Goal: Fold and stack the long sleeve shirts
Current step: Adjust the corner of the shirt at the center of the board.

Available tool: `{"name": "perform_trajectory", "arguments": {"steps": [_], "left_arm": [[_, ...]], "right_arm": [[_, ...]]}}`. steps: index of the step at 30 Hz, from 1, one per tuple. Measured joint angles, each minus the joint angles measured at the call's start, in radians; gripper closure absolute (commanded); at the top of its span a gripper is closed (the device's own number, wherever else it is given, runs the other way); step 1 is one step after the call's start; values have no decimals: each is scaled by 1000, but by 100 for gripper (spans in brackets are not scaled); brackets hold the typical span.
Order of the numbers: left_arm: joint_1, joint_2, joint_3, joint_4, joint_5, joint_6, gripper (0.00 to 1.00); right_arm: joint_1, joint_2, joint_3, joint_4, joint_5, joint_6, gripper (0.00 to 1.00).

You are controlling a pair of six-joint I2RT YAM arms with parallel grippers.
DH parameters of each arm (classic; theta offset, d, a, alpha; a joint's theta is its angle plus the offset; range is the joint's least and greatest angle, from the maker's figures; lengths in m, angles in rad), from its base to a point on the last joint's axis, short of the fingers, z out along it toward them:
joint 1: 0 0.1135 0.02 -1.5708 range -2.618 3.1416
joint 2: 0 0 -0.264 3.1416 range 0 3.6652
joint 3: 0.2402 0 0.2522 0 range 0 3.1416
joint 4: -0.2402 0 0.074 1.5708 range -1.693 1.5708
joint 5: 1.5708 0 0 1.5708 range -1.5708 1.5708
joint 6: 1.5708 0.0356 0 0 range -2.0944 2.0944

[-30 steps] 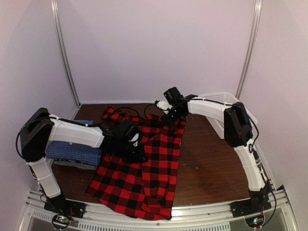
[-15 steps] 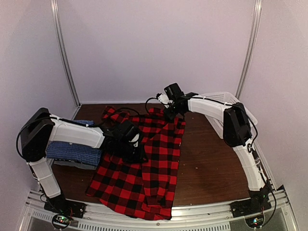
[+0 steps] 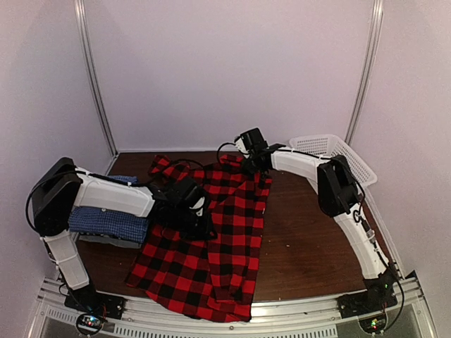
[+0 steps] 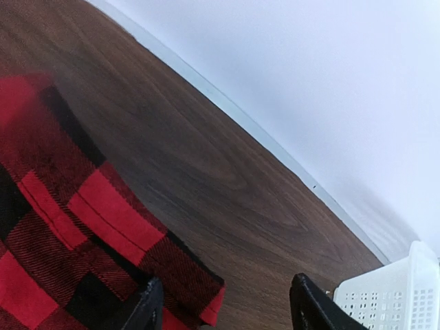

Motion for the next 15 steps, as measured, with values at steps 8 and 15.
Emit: {"name": "perform_trajectory", "arguments": {"steps": [8, 15], "left_arm": [[-6, 16, 15, -1, 1, 0, 77], [-8, 29, 35, 0, 2, 1, 76]], "right_arm": [[-14, -13, 39, -22, -45, 41, 14], [-61, -98, 37, -147, -307, 168, 20]]}}
